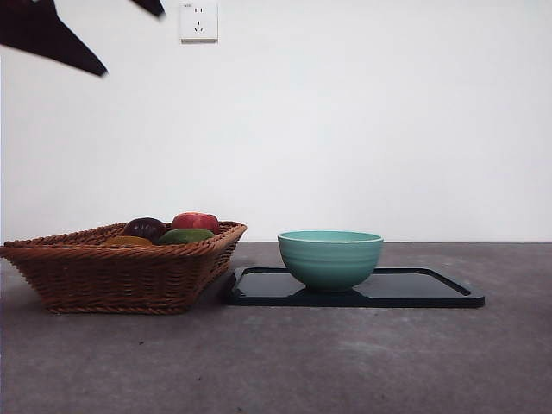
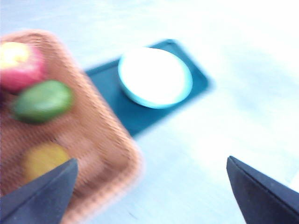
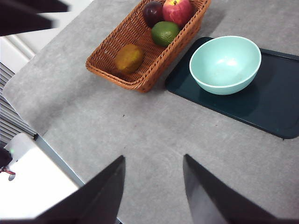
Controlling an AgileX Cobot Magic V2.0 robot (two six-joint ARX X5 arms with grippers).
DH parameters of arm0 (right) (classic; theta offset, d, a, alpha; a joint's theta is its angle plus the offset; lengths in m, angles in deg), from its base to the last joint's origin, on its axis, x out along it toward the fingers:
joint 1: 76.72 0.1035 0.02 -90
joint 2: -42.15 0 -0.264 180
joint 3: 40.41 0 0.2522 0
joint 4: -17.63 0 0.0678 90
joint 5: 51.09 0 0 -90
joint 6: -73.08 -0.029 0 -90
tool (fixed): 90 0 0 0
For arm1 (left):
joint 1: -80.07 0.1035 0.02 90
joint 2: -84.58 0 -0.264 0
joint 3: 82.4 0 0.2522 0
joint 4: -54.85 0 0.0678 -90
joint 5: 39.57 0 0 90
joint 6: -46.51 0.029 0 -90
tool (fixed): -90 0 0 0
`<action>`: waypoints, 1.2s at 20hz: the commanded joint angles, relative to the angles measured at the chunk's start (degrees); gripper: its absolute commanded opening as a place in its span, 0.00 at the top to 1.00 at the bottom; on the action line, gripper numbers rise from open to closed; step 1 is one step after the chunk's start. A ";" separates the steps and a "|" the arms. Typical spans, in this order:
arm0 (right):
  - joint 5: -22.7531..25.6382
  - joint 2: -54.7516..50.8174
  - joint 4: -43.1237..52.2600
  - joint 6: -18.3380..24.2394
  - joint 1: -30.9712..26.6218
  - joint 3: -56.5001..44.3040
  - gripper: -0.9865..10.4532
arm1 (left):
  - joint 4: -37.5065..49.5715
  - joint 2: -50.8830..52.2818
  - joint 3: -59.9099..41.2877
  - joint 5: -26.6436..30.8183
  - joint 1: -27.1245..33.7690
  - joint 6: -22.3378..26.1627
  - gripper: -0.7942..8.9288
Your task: Pick up the wifruite, put it on the bowl, pick up the plate, put it on desk
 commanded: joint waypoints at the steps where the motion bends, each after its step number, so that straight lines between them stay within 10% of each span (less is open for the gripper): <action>1: 0.26 0.28 0.66 -0.76 0.31 0.57 0.74 | -4.22 2.93 0.92 -3.52 -0.72 0.72 0.41; 9: 1.36 0.28 0.59 -2.84 0.31 0.57 0.71 | -10.71 7.23 0.92 -6.60 -1.73 3.69 0.41; 14: 4.42 3.80 7.85 -11.06 0.26 0.63 0.63 | -10.49 7.23 0.92 -6.60 -1.73 3.72 0.41; 24: 9.03 40.54 16.76 -9.05 -1.86 19.85 0.63 | -10.51 7.23 0.92 -6.60 -1.73 3.72 0.41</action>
